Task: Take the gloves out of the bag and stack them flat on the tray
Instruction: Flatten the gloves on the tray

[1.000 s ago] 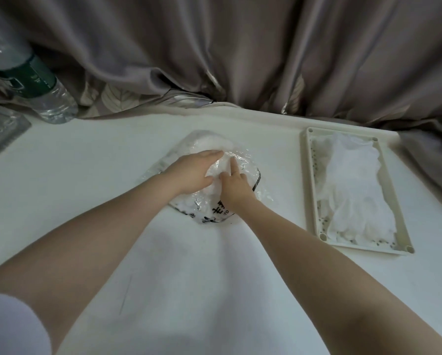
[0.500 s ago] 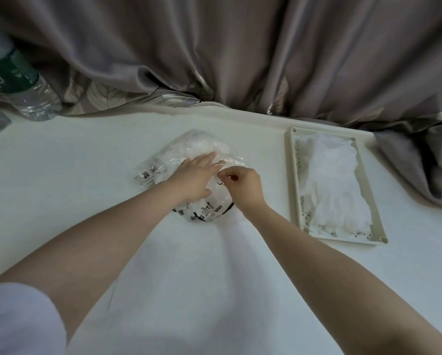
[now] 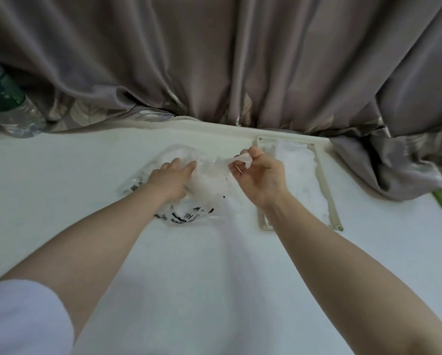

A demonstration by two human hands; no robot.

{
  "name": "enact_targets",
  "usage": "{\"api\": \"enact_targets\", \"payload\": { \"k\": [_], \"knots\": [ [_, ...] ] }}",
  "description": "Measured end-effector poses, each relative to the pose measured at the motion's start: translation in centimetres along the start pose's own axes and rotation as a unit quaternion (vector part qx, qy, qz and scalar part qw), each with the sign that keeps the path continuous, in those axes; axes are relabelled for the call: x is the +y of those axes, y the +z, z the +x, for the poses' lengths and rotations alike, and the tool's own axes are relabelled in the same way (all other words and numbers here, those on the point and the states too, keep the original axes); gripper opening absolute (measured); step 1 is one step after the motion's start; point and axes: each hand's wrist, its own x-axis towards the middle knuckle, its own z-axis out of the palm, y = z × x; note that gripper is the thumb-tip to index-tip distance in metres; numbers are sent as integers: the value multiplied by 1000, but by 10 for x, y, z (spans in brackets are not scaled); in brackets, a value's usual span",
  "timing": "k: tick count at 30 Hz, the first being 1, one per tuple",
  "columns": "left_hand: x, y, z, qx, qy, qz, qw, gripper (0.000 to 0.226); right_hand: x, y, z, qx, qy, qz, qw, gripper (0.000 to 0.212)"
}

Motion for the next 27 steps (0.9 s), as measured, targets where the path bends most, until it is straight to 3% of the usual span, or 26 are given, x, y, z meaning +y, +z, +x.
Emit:
{"api": "enact_targets", "payload": {
  "k": [3,6,10,15,20,23,27],
  "knots": [
    [10,1,-6,-10,-10,-31,999,77,-13,-5,-4,32,4,45,998,25],
    [31,-3,-15,77,65,-96,990,72,-19,-11,-5,54,13,26,998,38],
    [54,-6,-26,128,128,-127,975,67,-21,-7,-6,33,40,-9,999,32],
    [57,7,-20,97,37,-8,995,36,-20,0,-8,-2,63,16,998,27],
    [42,14,-20,57,-75,90,991,25,-35,-3,-5,22,37,99,994,25],
    [39,13,-19,64,-92,54,992,28,-41,-9,-5,43,28,116,992,28],
    [75,-10,-15,128,39,-93,987,80,-50,-9,-6,33,30,156,987,32]
  ]
}}
